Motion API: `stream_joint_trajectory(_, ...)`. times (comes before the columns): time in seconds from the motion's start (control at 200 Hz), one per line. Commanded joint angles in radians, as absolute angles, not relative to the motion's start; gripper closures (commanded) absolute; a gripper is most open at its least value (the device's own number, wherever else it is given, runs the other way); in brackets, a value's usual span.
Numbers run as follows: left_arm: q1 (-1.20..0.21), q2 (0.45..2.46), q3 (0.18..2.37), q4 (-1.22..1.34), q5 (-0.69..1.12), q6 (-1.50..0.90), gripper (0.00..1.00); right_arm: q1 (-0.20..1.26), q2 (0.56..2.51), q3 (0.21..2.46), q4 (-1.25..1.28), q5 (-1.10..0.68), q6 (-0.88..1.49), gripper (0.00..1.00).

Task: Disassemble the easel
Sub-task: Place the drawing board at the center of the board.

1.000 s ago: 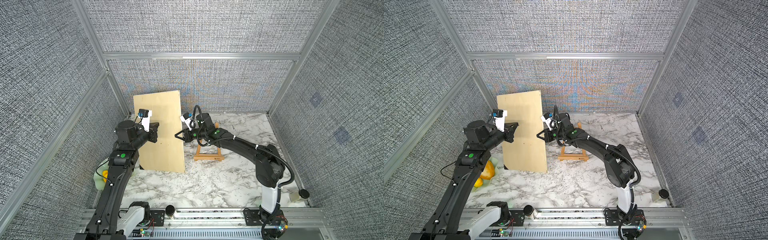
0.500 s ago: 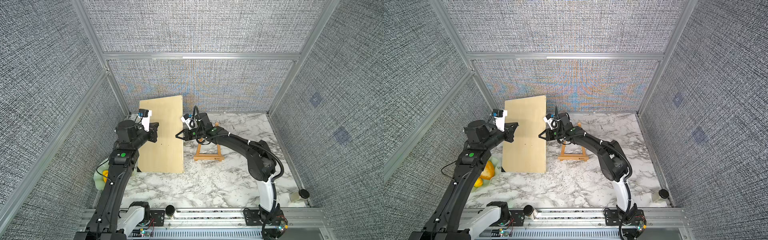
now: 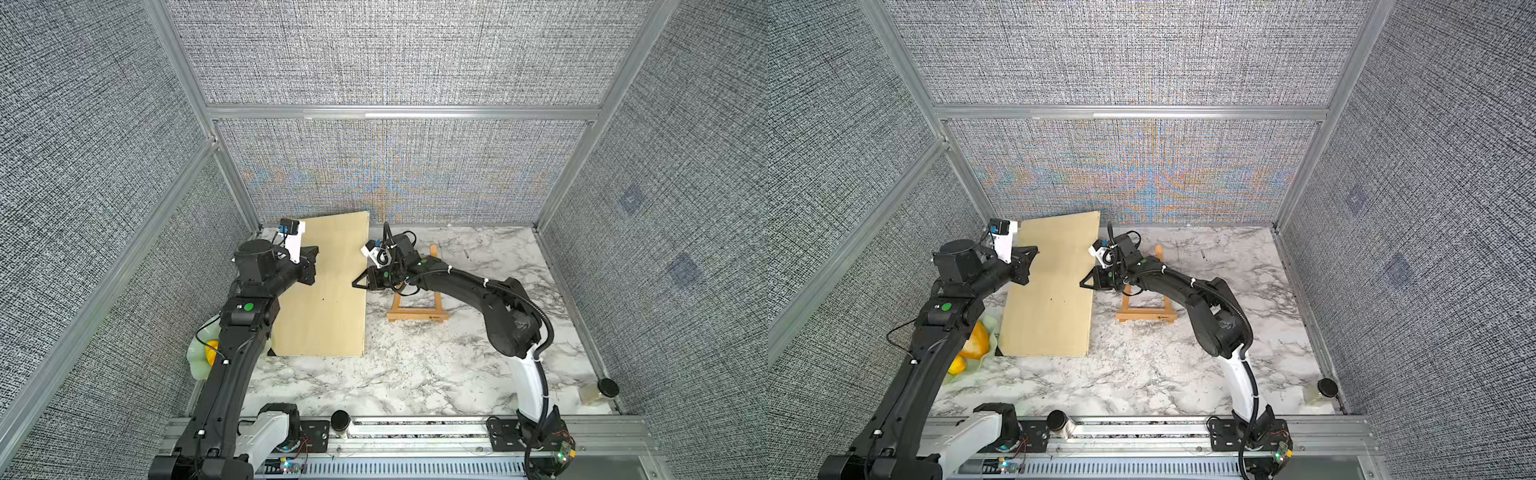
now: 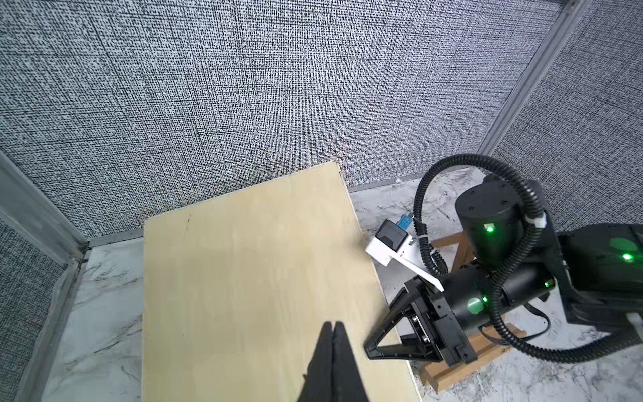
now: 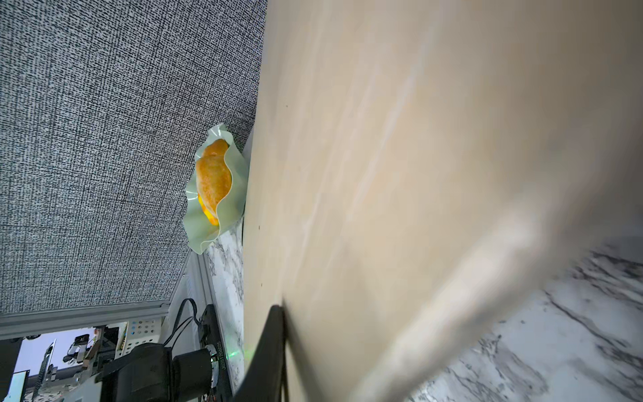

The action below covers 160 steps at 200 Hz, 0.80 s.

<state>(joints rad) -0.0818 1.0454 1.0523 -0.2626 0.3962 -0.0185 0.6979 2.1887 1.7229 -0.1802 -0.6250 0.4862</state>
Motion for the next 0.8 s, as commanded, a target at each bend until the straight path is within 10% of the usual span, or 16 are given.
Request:
stream_joint_trajectory(0.0, -0.080, 1.055, 1.054, -0.248, 0.410, -0.012, 0.95, 0.691, 2.240, 1.740, -0.393, -0.288, 0.248, 1.00)
stream_joint_trajectory(0.795, -0.081, 1.127, 1.048, -0.218, 0.445, -0.020, 0.93, 0.681, 2.357, 1.741, -0.398, -0.244, 0.293, 0.96)
